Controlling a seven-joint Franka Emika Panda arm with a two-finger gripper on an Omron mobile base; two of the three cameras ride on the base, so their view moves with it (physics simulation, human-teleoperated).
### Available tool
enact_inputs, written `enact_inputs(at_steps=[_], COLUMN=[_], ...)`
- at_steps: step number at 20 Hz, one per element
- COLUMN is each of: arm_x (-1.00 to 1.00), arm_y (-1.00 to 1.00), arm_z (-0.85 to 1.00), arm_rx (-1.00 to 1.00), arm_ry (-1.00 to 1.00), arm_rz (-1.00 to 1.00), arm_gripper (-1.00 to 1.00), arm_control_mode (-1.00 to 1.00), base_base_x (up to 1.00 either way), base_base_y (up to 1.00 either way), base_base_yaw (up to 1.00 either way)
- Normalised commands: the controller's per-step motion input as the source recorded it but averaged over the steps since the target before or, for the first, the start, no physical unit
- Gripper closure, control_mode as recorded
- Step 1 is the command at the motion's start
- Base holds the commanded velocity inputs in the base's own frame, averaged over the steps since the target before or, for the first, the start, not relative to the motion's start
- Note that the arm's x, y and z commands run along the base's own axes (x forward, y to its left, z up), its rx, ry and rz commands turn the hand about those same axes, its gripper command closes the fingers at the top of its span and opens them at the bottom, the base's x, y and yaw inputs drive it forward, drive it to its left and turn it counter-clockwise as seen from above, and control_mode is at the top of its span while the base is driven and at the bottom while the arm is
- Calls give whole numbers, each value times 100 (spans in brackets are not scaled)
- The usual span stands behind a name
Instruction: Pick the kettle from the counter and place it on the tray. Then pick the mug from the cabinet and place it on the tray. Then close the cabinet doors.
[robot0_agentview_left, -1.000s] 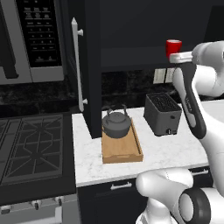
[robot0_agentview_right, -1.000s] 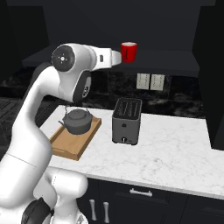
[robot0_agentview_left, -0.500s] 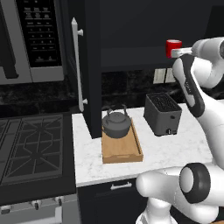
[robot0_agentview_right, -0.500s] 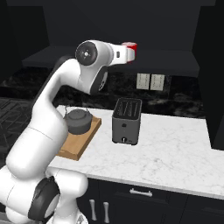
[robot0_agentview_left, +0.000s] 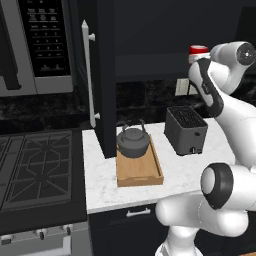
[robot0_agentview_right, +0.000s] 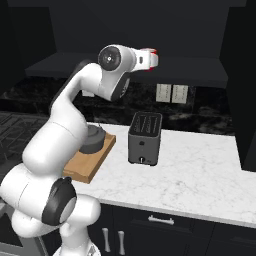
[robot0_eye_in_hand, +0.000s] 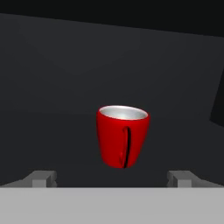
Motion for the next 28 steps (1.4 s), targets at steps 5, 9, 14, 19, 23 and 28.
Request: enact_inputs(at_steps=[5, 9, 14, 19, 23, 28], arm_x=[36, 12, 10, 10, 1, 5], arm_y=[-21, 0, -18, -16, 9, 17], arm_z=[-7, 0, 0, 0, 0, 0], arm_rx=[0, 0, 1, 1, 0, 0], arm_ry=[0, 0, 0, 0, 0, 0], arm_rz=[0, 0, 0, 0, 0, 0], arm_gripper=[-100, -100, -100, -100, -100, -100], arm_control_mode=[-100, -100, -100, -100, -100, -100], base_base_x=[0, 0, 0, 0, 0, 0], base_base_y=[0, 0, 0, 0, 0, 0], base_base_yaw=[0, 0, 0, 0, 0, 0])
